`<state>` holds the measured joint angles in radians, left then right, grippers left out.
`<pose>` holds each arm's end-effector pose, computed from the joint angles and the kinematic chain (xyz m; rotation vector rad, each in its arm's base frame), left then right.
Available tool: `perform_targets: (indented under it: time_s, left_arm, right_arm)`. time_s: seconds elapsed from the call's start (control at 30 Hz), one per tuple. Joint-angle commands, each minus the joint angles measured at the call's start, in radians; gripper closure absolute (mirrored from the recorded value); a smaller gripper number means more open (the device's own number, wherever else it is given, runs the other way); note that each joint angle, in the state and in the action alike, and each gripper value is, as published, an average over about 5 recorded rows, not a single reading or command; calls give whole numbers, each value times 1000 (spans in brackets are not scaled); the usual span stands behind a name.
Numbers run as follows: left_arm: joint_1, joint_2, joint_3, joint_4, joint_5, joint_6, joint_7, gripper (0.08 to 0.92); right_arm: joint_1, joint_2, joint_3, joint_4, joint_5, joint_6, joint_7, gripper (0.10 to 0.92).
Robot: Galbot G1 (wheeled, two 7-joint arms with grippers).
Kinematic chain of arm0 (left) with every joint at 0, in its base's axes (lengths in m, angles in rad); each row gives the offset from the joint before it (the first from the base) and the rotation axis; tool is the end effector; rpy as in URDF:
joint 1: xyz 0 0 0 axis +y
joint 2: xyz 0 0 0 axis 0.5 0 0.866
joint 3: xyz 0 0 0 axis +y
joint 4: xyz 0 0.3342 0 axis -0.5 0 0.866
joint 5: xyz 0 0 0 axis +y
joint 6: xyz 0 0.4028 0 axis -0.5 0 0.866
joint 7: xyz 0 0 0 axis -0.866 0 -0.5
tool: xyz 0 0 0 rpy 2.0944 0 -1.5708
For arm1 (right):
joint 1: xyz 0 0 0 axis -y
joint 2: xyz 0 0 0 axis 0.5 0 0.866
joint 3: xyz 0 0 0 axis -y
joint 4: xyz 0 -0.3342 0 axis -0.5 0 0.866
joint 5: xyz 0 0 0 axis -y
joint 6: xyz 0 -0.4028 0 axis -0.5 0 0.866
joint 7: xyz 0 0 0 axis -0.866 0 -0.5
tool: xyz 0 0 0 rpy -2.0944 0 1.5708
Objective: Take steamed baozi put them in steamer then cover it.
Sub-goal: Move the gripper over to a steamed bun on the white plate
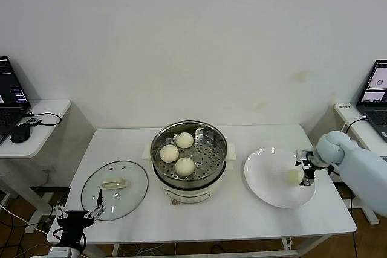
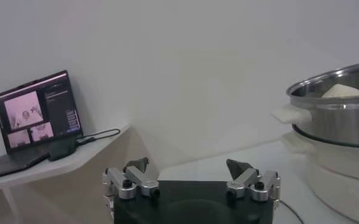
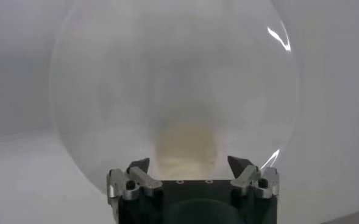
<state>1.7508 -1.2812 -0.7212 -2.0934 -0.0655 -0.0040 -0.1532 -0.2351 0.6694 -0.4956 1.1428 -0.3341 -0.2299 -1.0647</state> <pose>0.1911 0.1037 -0.3038 0.2266 -2.9765 -0.4430 0.5355 -0.1995 -0.2431 1.0091 -1.4023 1.3495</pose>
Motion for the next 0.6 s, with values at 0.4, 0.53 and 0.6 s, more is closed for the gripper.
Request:
perform_targets:
  time_s: [0.4, 0.53, 0.6]
  left_arm:
    - [-1, -2, 7, -6, 2, 0, 1, 177]
    - [-1, -1, 8, -7, 2, 0, 1, 177]
    - [-1, 1, 7, -9, 2, 0, 1, 177]
  right_arm:
    - [11, 19, 3, -16, -1, -7, -14, 413]
    - [63, -26, -43, 42, 39, -18, -31, 428]
    - [114, -56, -89, 81, 73, -28, -40, 431]
